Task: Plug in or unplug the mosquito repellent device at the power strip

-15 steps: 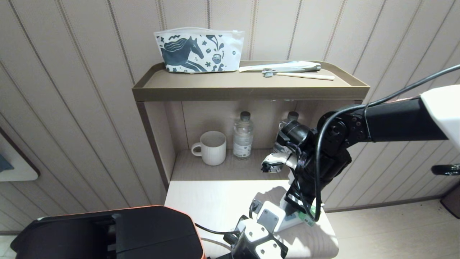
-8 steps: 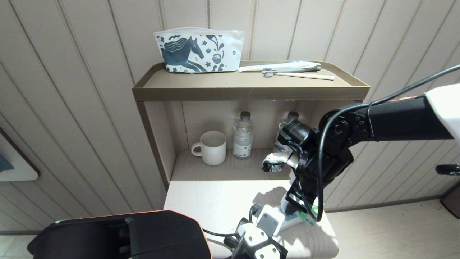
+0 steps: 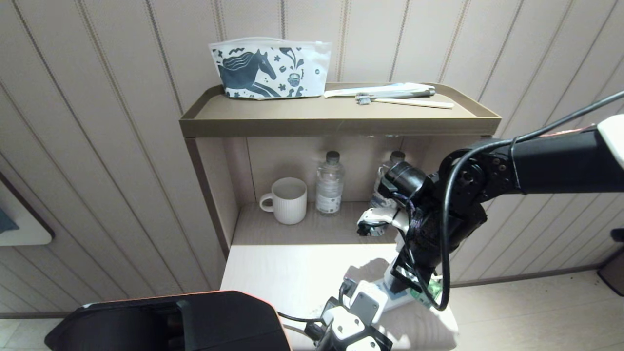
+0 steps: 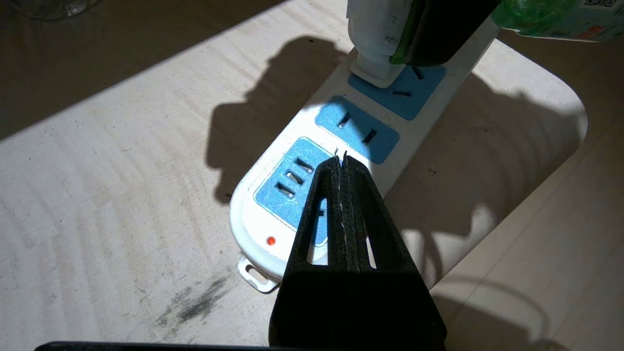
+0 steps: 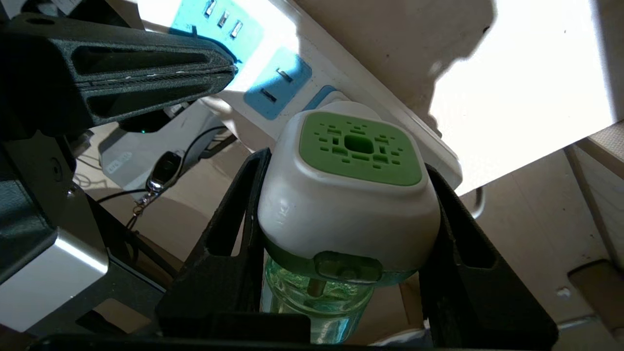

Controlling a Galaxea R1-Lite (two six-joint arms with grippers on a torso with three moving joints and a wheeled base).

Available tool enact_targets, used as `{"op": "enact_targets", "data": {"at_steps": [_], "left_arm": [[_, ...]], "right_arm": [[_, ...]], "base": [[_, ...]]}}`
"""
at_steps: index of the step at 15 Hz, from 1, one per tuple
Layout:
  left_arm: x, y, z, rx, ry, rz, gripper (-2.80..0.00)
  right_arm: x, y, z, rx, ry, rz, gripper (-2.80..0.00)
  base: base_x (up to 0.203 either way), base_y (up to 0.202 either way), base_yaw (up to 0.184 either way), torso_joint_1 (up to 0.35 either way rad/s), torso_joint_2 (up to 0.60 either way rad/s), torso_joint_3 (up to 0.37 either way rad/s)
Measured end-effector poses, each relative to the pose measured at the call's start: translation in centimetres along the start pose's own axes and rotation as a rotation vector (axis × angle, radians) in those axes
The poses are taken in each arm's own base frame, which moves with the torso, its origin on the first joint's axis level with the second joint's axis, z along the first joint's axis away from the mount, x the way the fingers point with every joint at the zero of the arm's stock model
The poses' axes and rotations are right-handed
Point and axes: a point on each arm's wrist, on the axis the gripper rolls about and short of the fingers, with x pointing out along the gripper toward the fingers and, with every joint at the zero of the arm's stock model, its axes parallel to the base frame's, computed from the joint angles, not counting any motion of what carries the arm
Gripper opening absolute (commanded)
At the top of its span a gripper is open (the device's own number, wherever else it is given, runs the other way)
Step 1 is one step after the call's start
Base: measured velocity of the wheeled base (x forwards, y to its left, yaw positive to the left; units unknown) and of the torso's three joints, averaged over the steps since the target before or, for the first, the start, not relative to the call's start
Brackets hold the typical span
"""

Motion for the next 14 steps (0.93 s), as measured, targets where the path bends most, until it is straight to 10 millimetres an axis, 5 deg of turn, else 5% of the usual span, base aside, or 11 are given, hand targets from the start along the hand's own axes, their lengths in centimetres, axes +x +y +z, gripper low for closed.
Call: {"op": "enact_targets", "data": {"at_steps": [7,14], "left_arm": [[-0.2,0.0,0.1,0.002,0.003,-0.003,-2.8],[-0.6,-0.4,0.0,0.017,-0.001,-0.013,-2.8]], "right_arm": [[1.4,0.7,0.9,-0.037,0.045,-0.078,-2.8],[-1.3,0.7,0.4,-0.038,-0.005,-0.14,-2.8]], "base": [[0.0,0.0,0.0,0.0,0.0,0.0],[0.0,0.0,0.0,0.0,0.0,0.0]]}}
